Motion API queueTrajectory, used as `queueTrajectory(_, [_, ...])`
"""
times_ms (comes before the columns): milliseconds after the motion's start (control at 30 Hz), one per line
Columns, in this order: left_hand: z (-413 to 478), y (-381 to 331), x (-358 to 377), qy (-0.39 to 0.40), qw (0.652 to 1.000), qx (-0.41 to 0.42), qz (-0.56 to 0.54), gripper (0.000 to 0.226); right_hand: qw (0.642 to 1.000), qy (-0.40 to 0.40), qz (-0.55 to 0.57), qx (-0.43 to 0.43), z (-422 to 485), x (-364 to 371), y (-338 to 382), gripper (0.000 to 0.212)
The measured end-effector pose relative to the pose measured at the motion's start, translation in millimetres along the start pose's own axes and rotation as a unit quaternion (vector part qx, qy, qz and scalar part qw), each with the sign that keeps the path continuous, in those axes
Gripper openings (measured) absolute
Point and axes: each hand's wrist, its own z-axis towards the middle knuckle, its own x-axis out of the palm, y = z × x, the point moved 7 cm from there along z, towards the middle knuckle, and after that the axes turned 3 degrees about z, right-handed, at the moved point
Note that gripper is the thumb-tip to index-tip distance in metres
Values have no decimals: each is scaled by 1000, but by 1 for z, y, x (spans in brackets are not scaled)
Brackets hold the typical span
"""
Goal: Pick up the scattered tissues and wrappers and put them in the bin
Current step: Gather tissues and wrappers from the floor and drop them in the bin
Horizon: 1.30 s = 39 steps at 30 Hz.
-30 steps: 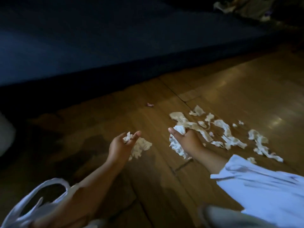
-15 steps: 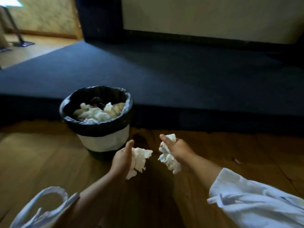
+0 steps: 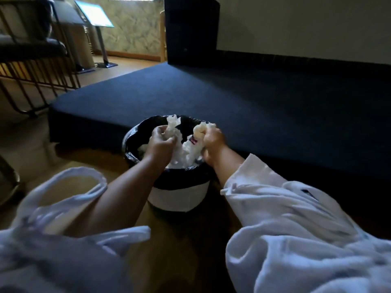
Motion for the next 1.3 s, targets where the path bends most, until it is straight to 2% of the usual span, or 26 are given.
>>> queueTrajectory(67, [13, 23, 2, 38, 987, 4, 155, 61, 993, 17, -109, -45, 5, -1, -10, 6])
queueTrajectory(133, [15, 41, 0, 36, 948, 12, 317, 56, 964, 80, -237, -89, 6, 1, -20, 35])
queueTrajectory(200, [11, 47, 2, 22, 909, 60, 412, 52, 898, 120, -382, -183, 3, 6, -22, 41])
queueTrajectory(267, [7, 51, 6, 1, 879, 93, 468, 52, 817, 106, -516, -234, -2, 4, -29, 39])
queueTrajectory(333, [3, 55, 6, -12, 866, 95, 491, 51, 754, 69, -611, -232, -9, -6, -38, 36])
queueTrajectory(400, [0, 56, 5, -23, 861, 91, 501, 50, 719, 62, -653, -230, -15, -11, -42, 37])
queueTrajectory(467, [-2, 54, 6, -29, 859, 93, 503, 50, 708, 81, -667, -215, -17, -10, -42, 39])
queueTrajectory(533, [-3, 55, 8, -18, 859, 96, 503, 55, 713, 116, -659, -210, -16, -10, -44, 43])
queueTrajectory(667, [-8, 54, 9, 27, 850, 114, 514, 83, 780, 117, -538, -299, -24, -30, -41, 67])
queueTrajectory(733, [-9, 54, 10, 45, 836, 110, 536, 85, 799, 112, -523, -275, -25, -44, -48, 64])
queueTrajectory(800, [-6, 54, 8, 44, 841, 79, 534, 79, 791, 105, -538, -271, -28, -51, -54, 62])
queueTrajectory(933, [8, 56, 4, 34, 873, 0, 487, 80, 758, 20, -551, -348, -39, -49, -44, 69])
queueTrajectory(967, [10, 55, 5, 36, 876, -3, 482, 80, 752, 32, -564, -340, -36, -45, -44, 71])
queueTrajectory(1033, [12, 53, 6, 46, 875, 7, 482, 80, 740, 89, -595, -301, -31, -32, -42, 73])
queueTrajectory(1100, [9, 50, 9, 65, 868, 40, 491, 75, 758, 125, -584, -262, -25, -28, -38, 64])
queueTrajectory(1200, [-6, 46, 7, 100, 867, 105, 476, 65, 814, 96, -516, -250, -33, -41, -27, 62])
queueTrajectory(1300, [-30, 40, 2, 82, 875, 146, 454, 63, 821, 60, -497, -275, -53, -74, -20, 61])
